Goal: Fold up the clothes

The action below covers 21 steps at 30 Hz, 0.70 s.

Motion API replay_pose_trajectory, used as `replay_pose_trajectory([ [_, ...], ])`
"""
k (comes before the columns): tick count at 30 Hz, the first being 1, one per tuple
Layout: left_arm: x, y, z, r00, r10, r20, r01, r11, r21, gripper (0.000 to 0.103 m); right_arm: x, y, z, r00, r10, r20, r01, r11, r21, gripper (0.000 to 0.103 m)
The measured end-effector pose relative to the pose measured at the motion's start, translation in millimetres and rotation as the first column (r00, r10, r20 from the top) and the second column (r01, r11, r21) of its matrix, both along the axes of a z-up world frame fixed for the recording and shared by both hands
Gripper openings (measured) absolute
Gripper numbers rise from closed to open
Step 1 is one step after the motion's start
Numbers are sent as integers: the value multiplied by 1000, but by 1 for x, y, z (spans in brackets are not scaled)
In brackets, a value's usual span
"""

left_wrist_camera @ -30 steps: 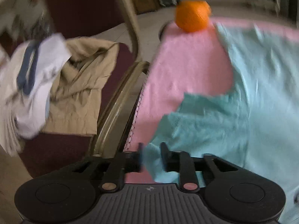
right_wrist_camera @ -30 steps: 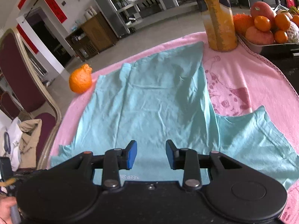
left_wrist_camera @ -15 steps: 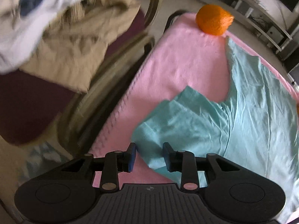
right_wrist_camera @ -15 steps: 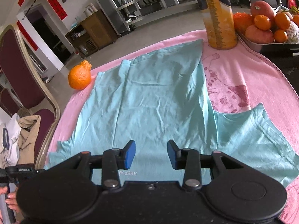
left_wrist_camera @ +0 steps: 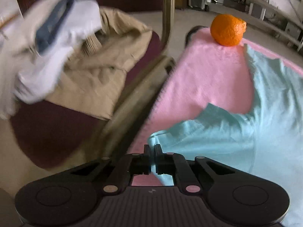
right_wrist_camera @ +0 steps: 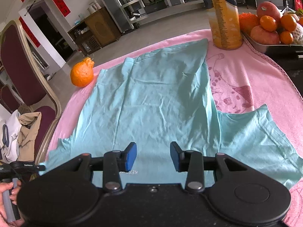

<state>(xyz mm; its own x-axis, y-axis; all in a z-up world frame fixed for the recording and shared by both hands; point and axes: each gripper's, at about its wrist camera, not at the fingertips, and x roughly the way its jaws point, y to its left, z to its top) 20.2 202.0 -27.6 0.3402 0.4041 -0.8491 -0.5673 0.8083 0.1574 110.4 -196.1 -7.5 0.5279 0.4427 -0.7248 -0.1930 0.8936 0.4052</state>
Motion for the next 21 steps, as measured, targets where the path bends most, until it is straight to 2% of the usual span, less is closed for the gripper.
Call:
replay_pose_trajectory([
  [1, 1, -2, 0, 1000, -3, -8, 3, 999, 32, 9, 0, 0, 0, 1000, 0, -2, 0, 1000, -1, 40],
  [2, 4, -2, -5, 999, 5, -51, -2, 999, 54, 10, 1, 0, -1, 1000, 0, -4, 0, 1000, -4, 40],
  [3, 5, -1, -6, 998, 11, -65, -5, 997, 80, 18, 1, 0, -1, 1000, 0, -6, 0, 1000, -5, 41],
  [4, 4, 0, -3, 998, 20, -63, -14, 995, 95, 22, 1, 0, -1, 1000, 1, -7, -1, 1000, -6, 41],
  [6, -4, 4, 9, 999, 53, -6, -52, 995, 80, 24, 1, -2, 0, 1000, -4, -3, 4, 1000, -4, 41],
  [9, -2, 13, 27, 990, 20, 141, -16, 999, -32, 25, 0, -7, 5, 1000, -23, 17, 23, 1000, 4, 42],
  [10, 4, 16, 32, 985, -13, 174, 25, 997, -67, 31, 0, -10, 6, 999, -32, 19, 32, 999, 6, 42],
  [14, 43, 19, 31, 962, -123, 246, 164, 974, -154, 36, 5, -17, 3, 998, -66, -5, 66, 997, 26, 42],
  [18, 72, 15, 21, 948, -206, 240, 249, 954, -165, 36, 7, -16, 1, 998, -66, -16, 67, 998, 20, 42],
  [21, 84, 3, 10, 951, -262, 167, 282, 953, -109, 36, 7, -14, 1, 998, -60, -13, 60, 998, 12, 42],
])
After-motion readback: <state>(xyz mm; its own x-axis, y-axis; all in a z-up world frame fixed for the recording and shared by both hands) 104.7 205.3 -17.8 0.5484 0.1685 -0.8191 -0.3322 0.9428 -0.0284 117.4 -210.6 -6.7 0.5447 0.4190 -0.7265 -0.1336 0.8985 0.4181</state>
